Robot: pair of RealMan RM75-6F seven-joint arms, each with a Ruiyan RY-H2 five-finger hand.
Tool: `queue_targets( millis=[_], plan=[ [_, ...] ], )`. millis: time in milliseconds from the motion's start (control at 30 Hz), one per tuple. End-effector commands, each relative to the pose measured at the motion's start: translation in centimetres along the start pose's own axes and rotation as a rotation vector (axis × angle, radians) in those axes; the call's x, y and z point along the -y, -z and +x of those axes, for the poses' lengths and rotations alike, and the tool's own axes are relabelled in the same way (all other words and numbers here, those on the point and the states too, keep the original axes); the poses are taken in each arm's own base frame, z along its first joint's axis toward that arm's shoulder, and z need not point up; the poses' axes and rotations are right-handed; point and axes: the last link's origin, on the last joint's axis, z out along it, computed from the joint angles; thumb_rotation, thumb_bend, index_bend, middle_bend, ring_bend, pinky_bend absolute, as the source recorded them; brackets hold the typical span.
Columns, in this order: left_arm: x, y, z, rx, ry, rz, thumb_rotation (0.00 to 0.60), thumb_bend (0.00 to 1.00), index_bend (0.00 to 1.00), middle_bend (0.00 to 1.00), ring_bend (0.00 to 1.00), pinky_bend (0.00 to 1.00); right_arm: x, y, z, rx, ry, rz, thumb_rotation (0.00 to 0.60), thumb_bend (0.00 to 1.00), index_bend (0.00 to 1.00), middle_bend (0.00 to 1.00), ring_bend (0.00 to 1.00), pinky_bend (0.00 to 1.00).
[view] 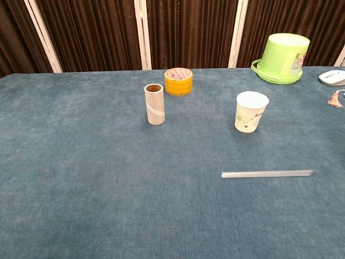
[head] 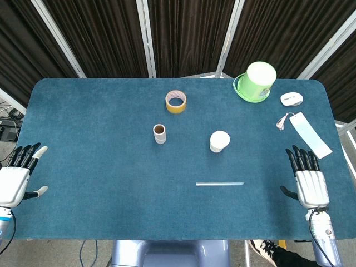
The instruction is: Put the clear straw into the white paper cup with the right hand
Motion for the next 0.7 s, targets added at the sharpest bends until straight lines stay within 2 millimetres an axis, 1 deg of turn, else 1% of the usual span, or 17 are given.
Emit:
queue_targets(
  millis=[33,367,633,700],
  plan=[
    [0.0,0.0,0.0,0.0,0.0,0.0,0.6,0.12,0.0,0.0,0.0,0.0,0.0,0.0,0.0,0.0,0.0,0.0,0.6,0.12,0.0,0.0,0.0,0.0],
    [0.0,0.0,0.0,0.0,0.0,0.0,0.6,0.12,0.0,0.0,0.0,0.0,0.2,0.1,0.1,0.001,-0.005,0.003,0.6,0.12,0.0,0.0,0.0,0.0],
    [0.0,-0.1,0.0,0.001,-0.002,0.005,0.6,0.12,0.0,0.0,0.0,0.0,1.5,0.3,-0.2,0.028,-0.004,0.038,0.6,0.12,0.0,0.0,0.0,0.0],
    [0.0,-0.1,0.0,0.001,-0.002,0.005,0.6,0.12,0.0,0.0,0.0,0.0,2.0,0.2,-0.1,0.025,-0.011,0.051,0.6,0.12,0.0,0.02,0.0,0.0]
  ],
)
